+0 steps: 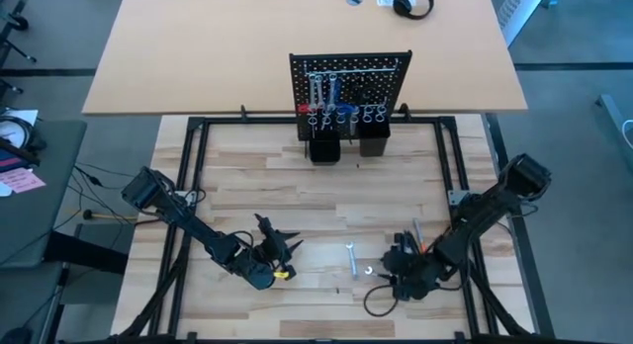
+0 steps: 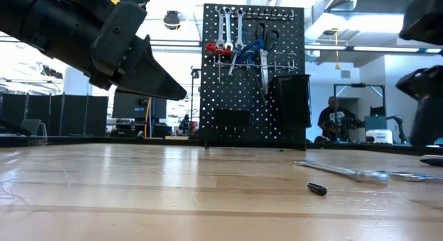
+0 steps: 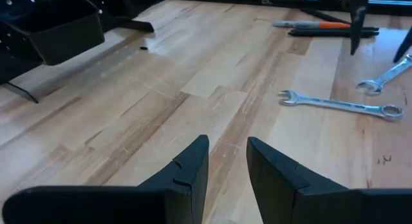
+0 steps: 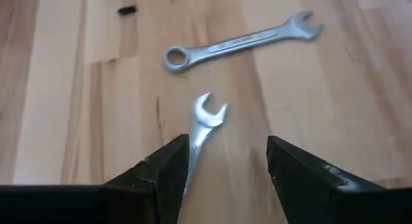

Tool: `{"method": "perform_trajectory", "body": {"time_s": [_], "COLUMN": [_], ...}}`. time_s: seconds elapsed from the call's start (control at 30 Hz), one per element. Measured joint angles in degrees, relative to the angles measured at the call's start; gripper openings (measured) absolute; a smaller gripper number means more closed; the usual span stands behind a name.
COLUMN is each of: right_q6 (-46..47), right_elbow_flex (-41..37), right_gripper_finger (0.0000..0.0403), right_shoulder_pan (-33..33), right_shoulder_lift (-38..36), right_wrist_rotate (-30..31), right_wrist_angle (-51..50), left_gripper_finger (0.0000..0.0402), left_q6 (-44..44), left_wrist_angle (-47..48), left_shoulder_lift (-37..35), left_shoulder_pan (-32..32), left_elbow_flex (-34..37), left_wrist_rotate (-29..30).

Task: Hang tools onto peg board
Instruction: Hang the wrench on the pegboard

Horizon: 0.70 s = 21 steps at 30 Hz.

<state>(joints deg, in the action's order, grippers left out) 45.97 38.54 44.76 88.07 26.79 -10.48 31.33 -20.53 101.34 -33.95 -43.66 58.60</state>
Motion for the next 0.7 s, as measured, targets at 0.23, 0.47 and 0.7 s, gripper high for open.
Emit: {"method": "perform_trajectory", "body": {"time_s": [0.23,0.47,0.7], "right_q6": [-2.4,-1.0,1.6], "right_elbow_flex": [0.0,0.5,0.8], "right_gripper_finger": [0.0214,0.0194,0.0048], "right_shoulder_pan": [-0.1,2.3,4.7], "right_shoulder_lift": [2.1,10.9,14.1], "right_wrist_rotate": [-4.1,-3.0,1.9], "right_wrist_angle": [3.7,6.3,7.7], "left_gripper_finger": [0.01,0.01,0.01], "left_q6": [-0.3,-1.2,-17.0], "left_wrist_angle": [0.1,-0.5,-9.9], "left_shoulder_lift": [0.0,0.0,0.9], "left_shoulder_pan": [0.0,0.0,-1.3], "left_elbow_flex": [0.0,0.0,-3.1], "left_wrist_rotate": [-1.4,-1.7,-4.5]}}
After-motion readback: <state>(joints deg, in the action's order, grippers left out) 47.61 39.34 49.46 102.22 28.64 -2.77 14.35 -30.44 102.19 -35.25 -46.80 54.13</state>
